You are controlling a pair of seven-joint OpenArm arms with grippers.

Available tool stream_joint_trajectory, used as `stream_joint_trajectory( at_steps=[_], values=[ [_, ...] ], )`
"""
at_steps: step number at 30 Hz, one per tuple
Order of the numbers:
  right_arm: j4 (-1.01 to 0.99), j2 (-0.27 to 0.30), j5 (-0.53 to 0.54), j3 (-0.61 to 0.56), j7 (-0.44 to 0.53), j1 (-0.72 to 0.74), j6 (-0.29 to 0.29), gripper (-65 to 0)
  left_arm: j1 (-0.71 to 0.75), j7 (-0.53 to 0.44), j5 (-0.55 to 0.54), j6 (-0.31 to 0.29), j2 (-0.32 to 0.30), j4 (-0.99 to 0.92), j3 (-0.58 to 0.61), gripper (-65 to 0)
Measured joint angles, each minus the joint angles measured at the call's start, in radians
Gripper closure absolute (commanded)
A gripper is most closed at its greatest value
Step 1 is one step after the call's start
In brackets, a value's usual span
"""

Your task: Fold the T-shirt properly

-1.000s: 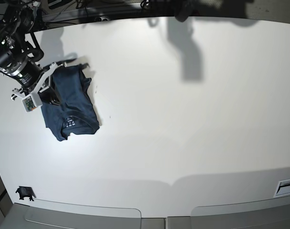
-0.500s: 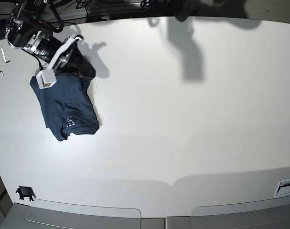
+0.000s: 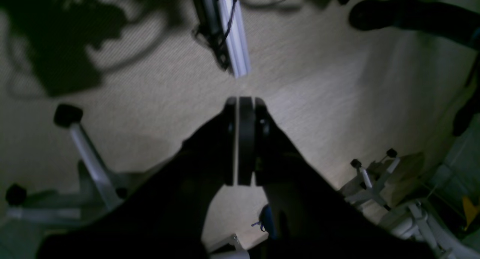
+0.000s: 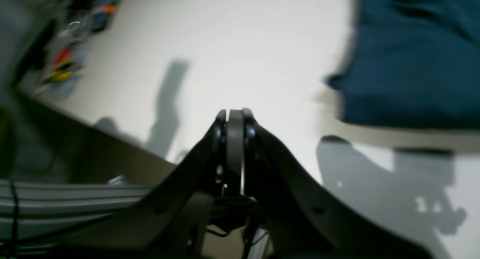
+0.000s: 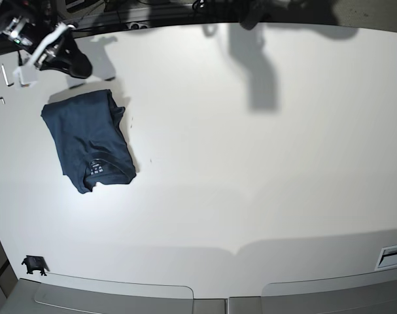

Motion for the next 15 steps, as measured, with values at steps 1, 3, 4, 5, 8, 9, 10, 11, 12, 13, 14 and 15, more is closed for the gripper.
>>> stream_joint_trajectory(
  at_steps=[1,3,4,5,8,9,10,11,12,13,14,15],
  values=[
    [0.000,-0.005,0.000,0.028,-0.001,-0.009,0.000,0.0,-0.010,0.001,0.001,0.009,0.000,0.000,0.000,0.0],
    [0.000,-0.011,0.001,0.077,0.000,-0.030,0.000,0.0,-0.027,-0.007,-0.002,0.027,0.003,0.000,0.000,0.0],
    [0.000,-0.017,0.001,0.096,0.000,-0.037,0.000,0.0,-0.035,-0.007,-0.005,0.031,0.003,0.000,0.000,0.0],
    [0.000,-0.022,0.001,0.107,0.000,-0.047,0.000,0.0,-0.043,-0.007,-0.005,0.030,0.001,0.000,0.000,0.0],
    [0.000,-0.047,0.003,0.111,0.001,-0.079,0.000,0.0,-0.051,-0.020,-0.005,0.030,0.001,0.000,0.000,0.0],
    [0.001,-0.061,0.004,0.111,0.001,-0.090,0.000,0.0,-0.052,-0.030,0.000,0.029,0.001,0.000,0.000,0.0],
    [0.001,-0.076,0.003,0.110,0.000,-0.103,0.000,0.0,-0.052,-0.033,-0.001,0.029,0.001,0.000,0.000,0.0],
    [0.001,-0.097,0.003,0.109,0.001,-0.115,0.000,0.0,-0.054,-0.038,-0.002,0.029,0.000,0.000,0.000,0.0],
    [0.000,-0.117,0.003,0.107,0.002,-0.129,0.000,0.0,-0.055,-0.042,-0.001,0.029,0.000,0.000,0.000,0.0],
    [-0.010,-0.136,0.006,0.102,0.002,-0.144,0.000,0.0,-0.057,-0.050,-0.001,0.030,0.001,0.000,0.000,0.0],
    [-0.029,-0.151,0.011,0.095,0.002,-0.160,0.000,0.0,-0.058,-0.053,-0.001,0.029,0.001,0.000,0.000,0.0],
    [-0.051,-0.166,0.009,0.084,0.002,-0.174,0.000,0.0,-0.060,-0.053,-0.004,0.028,0.000,0.000,0.000,0.0]
  ],
)
